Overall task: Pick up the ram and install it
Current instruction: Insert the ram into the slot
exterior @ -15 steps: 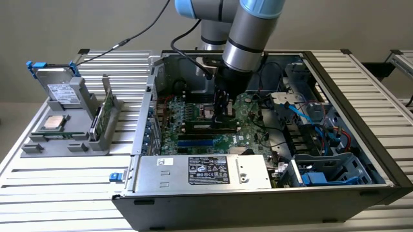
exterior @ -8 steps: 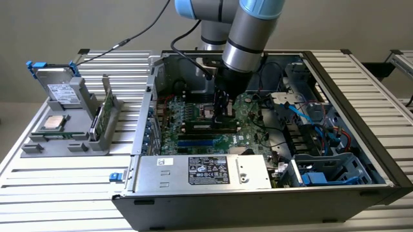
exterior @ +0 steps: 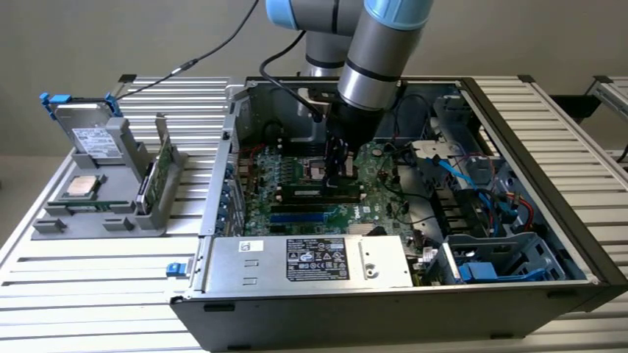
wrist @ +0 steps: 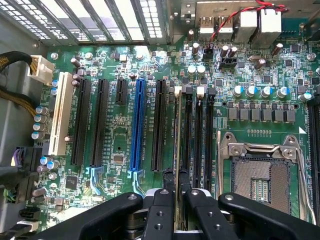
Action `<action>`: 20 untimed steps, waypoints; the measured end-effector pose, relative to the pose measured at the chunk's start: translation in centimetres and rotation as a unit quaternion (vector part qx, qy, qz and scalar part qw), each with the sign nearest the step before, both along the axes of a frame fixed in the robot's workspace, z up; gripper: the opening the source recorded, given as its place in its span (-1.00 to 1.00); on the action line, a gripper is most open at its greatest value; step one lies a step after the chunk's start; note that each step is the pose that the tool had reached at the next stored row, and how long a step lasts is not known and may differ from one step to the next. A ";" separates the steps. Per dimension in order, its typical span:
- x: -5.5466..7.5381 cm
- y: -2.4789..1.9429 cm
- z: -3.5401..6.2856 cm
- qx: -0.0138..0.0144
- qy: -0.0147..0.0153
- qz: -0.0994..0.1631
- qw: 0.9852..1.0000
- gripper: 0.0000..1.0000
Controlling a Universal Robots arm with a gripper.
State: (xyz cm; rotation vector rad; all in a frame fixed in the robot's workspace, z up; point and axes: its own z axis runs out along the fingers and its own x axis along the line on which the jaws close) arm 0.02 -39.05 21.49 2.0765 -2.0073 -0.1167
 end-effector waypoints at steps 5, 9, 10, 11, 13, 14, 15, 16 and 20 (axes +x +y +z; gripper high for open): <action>0.0 0.00 0.00 0.000 0.000 0.000 1.000 -0.73; 0.1 0.01 0.00 0.000 0.000 0.000 1.000 -0.73; 0.1 0.01 0.00 0.000 0.000 0.000 1.000 -0.73; 0.1 0.01 0.00 0.000 0.000 0.000 1.000 -0.73; 0.1 0.01 0.01 0.000 -0.001 0.000 1.000 -0.73; 0.1 0.01 0.01 0.000 -0.001 0.000 1.000 -0.73; 0.1 0.02 0.01 0.000 -0.001 0.000 1.000 -0.73; 0.1 0.03 0.01 0.000 -0.001 0.000 1.000 -0.73; 0.0 0.05 -0.06 0.000 -0.001 0.000 1.000 -0.73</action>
